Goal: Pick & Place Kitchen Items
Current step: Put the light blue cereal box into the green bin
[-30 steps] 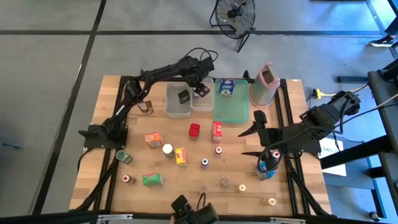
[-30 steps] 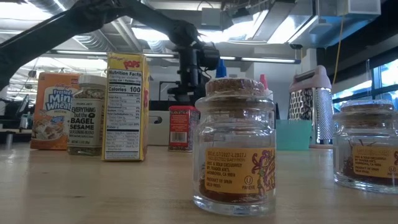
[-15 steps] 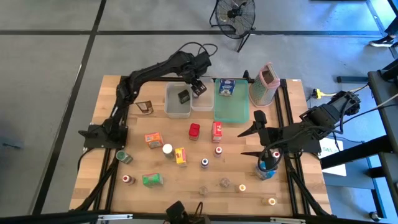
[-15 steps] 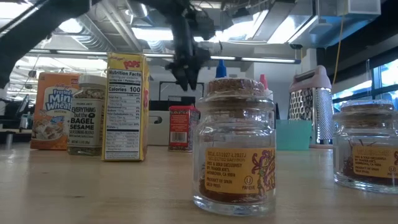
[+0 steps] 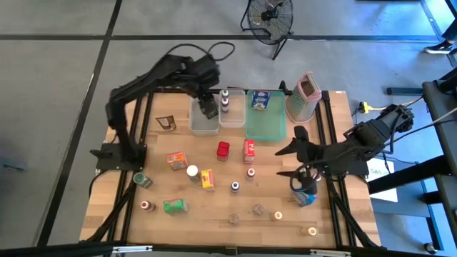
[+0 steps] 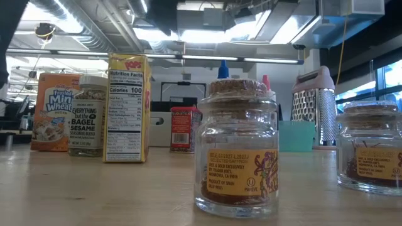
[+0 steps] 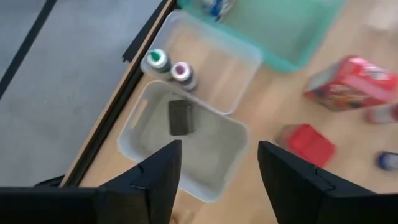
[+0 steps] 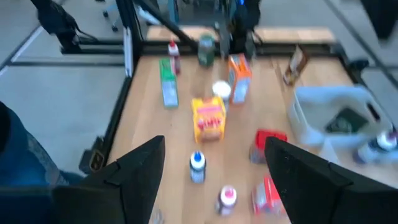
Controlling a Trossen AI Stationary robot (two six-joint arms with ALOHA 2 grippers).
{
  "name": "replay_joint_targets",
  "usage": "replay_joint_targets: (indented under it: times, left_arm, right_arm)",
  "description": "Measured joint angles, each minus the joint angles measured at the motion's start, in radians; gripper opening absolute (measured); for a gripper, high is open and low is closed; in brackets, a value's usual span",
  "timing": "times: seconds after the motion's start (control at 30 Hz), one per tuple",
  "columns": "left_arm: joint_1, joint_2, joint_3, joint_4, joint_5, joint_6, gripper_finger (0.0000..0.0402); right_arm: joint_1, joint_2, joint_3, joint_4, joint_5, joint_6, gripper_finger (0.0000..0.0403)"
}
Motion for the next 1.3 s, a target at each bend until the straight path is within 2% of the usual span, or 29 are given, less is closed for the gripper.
replay_joint_targets:
  times: [0.13,0.27,0.47,0.77,0.87,1.03,1.3]
  left_arm:
    - [-0.066,-0.078,0.000,-0.001,-0.002,-0.042,0.0206]
    - [-0.135,-0.136,0.000,-0.008,-0.056,-0.077,0.0207]
    - [-0.227,-0.180,0.000,-0.066,-0.159,-0.152,0.0206]
    - [-0.331,-0.188,-0.002,-0.082,-0.205,-0.198,0.0205]
    - [-0.355,-0.187,-0.002,-0.082,-0.210,-0.183,0.0207]
    - [-0.379,-0.196,-0.002,-0.082,-0.211,-0.158,0.0207]
    - [-0.381,-0.195,-0.002,-0.082,-0.210,-0.131,0.0207]
  right_arm:
    - [0.000,0.000,0.000,-0.106,0.000,0.123,0.0279]
    - [-0.002,0.002,0.000,-0.150,0.001,0.229,0.0279]
    - [-0.002,0.009,0.000,-0.141,0.005,0.256,0.0286]
    - [-0.014,0.019,0.000,-0.161,-0.008,0.336,0.0348]
    - [-0.028,0.019,0.000,-0.228,-0.095,0.358,0.0364]
    - [-0.042,0.020,0.000,-0.360,-0.262,0.505,0.0369]
    - [-0.039,0.040,0.000,-0.480,-0.334,0.688,0.0369]
